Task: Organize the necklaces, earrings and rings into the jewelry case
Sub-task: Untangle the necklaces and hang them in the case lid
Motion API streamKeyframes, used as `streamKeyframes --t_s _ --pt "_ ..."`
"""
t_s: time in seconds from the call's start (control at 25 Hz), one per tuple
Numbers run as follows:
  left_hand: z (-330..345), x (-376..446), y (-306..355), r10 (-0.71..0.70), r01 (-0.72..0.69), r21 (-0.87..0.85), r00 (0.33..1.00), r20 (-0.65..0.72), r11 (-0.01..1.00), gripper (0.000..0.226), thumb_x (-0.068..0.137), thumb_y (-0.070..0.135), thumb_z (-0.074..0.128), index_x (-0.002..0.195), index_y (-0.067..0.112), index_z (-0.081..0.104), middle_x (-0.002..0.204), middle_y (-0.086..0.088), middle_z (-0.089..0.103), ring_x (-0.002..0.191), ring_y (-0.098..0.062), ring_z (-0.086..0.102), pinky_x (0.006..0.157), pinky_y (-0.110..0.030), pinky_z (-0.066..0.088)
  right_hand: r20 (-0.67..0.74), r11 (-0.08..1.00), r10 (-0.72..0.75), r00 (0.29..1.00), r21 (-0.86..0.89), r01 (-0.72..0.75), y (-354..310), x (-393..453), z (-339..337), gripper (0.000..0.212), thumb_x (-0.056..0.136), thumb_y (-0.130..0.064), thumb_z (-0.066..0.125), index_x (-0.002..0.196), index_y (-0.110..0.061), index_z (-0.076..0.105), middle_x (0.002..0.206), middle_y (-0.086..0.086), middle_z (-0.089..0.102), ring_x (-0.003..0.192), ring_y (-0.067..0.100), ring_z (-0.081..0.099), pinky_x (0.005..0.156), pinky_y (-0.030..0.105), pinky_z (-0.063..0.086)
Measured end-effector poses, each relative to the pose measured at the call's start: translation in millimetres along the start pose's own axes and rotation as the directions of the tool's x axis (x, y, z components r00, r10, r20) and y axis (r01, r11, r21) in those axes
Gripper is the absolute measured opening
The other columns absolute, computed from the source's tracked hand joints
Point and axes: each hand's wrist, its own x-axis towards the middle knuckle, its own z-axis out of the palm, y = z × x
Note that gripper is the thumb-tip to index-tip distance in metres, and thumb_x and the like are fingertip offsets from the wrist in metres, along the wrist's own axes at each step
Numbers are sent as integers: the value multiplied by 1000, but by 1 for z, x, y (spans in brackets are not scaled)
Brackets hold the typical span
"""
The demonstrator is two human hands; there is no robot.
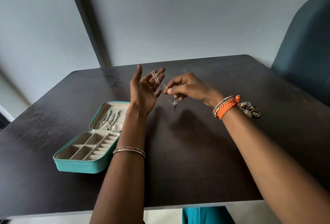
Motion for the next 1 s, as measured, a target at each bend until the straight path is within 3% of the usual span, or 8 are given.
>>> streamKeyframes --t_s 0.08,0.2,0.28,0.48,0.64,0.72,0.84,1.0 --pt "10 -2 -3 -50 48 73 998 23 996 70 93 60 31 128 1 48 102 -8 69 82 -15 68 73 -31 49 54 980 -45 998 -189 54 -3 1 8 10 86 -7 62 90 -10 71 64 1 61 54 4 53 55 16 45" --pt "19 -5 -8 -135 108 309 988 69 945 77 93 65 19 110 0 57 86 -8 66 67 -16 64 67 -28 44 -20 923 -144 989 -362 127 -6 -1 11 11 87 -14 61 84 -20 70 60 -12 60 47 -2 55 53 17 44" --pt "20 -5 -10 -158 108 378 982 105 920 75 93 65 17 101 4 60 82 -4 64 68 -12 63 69 -28 37 -162 924 -193 968 -360 124 -5 -2 4 11 90 -17 60 87 -16 70 57 -15 57 42 -4 54 50 19 46" --pt "19 -6 -7 -203 143 292 961 189 946 59 94 56 27 97 7 60 79 -2 68 62 -9 61 74 -31 43 -456 954 -194 868 -293 59 13 9 -11 22 82 -40 60 73 -21 69 66 -8 68 63 5 64 67 35 56" --pt "21 -9 -7 -248 183 286 946 209 940 51 95 46 33 90 6 64 58 3 53 45 -7 44 75 -32 44 -576 974 -164 801 -225 37 23 9 -18 43 84 -42 61 52 -15 52 47 -5 48 50 13 44 53 34 39" --pt "24 -11 -5 -218 170 216 951 220 961 44 94 40 38 77 9 65 52 5 41 42 -7 38 74 -32 44 -549 997 -71 833 -44 57 22 7 -19 48 87 -44 58 49 -19 42 47 -2 38 49 13 35 54 32 32" --pt "27 -15 -5 -111 108 25 971 210 994 29 90 28 46 68 15 59 48 9 37 41 -6 35 72 -31 39 -418 961 86 905 274 35 12 3 -18 43 94 -37 54 55 -21 42 51 -3 39 48 8 38 58 26 36" --pt "16 -9 0 110 -62 -286 982 153 956 16 87 28 49 89 18 62 66 11 62 56 -1 57 80 -31 39 -158 955 82 984 294 -32 3 -3 -16 35 92 -33 53 58 -24 50 64 -6 61 71 7 58 79 37 32"
